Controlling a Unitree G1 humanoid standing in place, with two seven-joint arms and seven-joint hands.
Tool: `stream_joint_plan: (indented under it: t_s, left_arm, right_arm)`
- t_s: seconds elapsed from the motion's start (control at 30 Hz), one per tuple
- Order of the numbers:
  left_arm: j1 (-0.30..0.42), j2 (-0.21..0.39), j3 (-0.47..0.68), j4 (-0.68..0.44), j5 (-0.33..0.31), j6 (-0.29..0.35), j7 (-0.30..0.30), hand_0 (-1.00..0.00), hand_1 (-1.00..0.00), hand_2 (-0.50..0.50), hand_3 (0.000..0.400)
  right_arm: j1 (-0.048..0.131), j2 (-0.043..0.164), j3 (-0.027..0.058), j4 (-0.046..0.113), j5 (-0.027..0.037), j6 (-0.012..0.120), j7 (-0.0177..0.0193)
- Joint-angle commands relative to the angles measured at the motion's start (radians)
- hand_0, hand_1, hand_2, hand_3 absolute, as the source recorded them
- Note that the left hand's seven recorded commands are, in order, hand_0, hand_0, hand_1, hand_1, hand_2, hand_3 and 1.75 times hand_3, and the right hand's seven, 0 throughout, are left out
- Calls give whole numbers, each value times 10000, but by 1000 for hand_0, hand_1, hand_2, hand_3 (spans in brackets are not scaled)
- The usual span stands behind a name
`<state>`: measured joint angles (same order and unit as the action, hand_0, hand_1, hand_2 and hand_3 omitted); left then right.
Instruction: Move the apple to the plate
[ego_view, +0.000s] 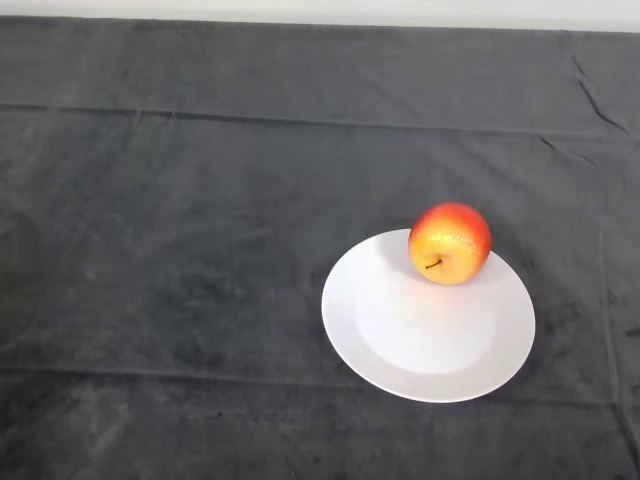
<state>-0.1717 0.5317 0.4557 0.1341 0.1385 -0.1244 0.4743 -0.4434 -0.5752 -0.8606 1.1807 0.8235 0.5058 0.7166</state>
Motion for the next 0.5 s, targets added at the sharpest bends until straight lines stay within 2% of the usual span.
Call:
stream_joint_plan:
  t_s: [0.03,0.5]
  left_arm:
    - [-212,253,419,0,88,-1,-93,0,0,0,0]
    - [-223,231,438,42,108,-40,-152,0,0,0,0]
  right_arm:
    - [161,-235,-157,-48,103,-15,-25]
    - [161,-235,-157,-49,102,-16,-26]
